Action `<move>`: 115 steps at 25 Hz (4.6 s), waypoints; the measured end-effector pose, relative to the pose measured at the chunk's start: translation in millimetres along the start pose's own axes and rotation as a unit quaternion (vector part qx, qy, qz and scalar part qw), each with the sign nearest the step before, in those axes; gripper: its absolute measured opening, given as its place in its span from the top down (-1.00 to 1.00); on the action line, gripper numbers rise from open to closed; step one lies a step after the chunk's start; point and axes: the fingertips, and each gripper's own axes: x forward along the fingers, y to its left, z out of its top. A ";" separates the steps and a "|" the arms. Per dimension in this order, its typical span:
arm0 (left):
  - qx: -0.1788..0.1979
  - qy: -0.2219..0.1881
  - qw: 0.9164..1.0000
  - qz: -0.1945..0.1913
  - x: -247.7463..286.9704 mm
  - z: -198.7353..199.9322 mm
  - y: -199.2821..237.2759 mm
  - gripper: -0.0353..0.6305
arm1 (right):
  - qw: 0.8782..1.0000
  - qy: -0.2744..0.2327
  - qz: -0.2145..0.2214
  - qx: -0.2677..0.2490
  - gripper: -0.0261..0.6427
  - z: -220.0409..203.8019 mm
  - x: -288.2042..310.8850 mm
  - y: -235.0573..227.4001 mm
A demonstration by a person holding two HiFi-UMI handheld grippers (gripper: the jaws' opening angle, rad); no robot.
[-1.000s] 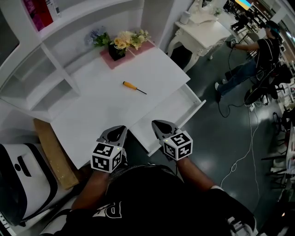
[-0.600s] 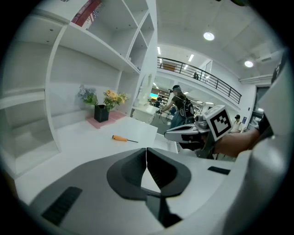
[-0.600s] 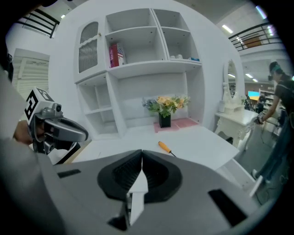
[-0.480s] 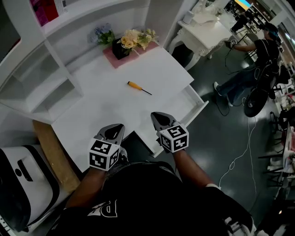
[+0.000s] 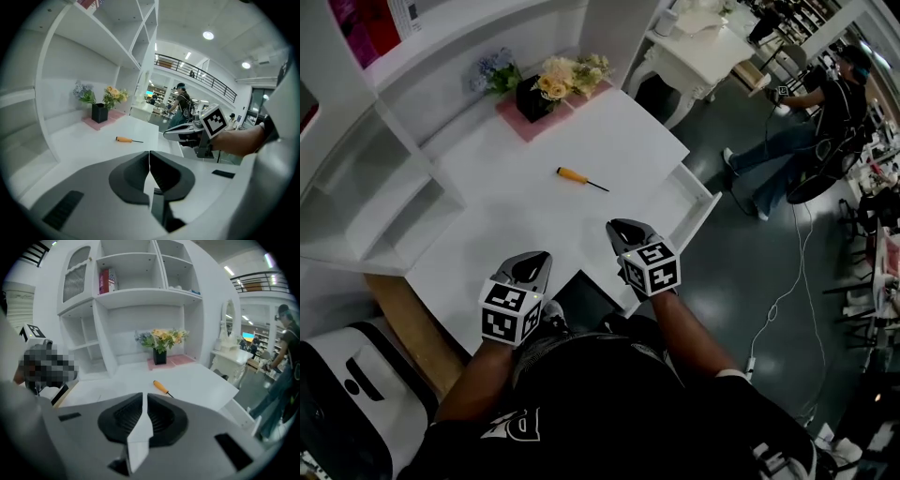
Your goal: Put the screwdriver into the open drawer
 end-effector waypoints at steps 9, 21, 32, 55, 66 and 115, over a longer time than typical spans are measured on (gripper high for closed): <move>-0.020 0.001 1.000 0.001 7.1 -9.3 18.9 0.85 | 1.000 0.023 0.005 -0.011 0.77 3.4 35.7 -4.0; -0.057 -0.003 0.997 0.060 2.7 -18.5 45.9 0.85 | 0.997 0.058 0.022 -0.055 0.76 8.9 88.7 -25.8; -0.079 0.003 0.993 0.090 -7.5 -28.1 65.9 0.85 | 0.991 0.102 0.027 -0.085 0.76 -6.2 140.7 -49.0; -0.108 0.034 0.990 0.085 4.3 -50.1 80.0 0.85 | 0.944 0.176 0.027 -0.279 0.61 -15.3 218.1 -65.9; -0.117 0.040 0.988 0.087 1.4 -58.6 82.6 0.85 | 0.923 0.222 0.070 -0.306 0.53 -26.3 237.9 -69.8; -0.069 0.009 0.996 0.061 -9.3 -36.0 37.7 0.85 | 0.976 0.159 0.051 -0.143 0.67 -16.5 123.6 -63.4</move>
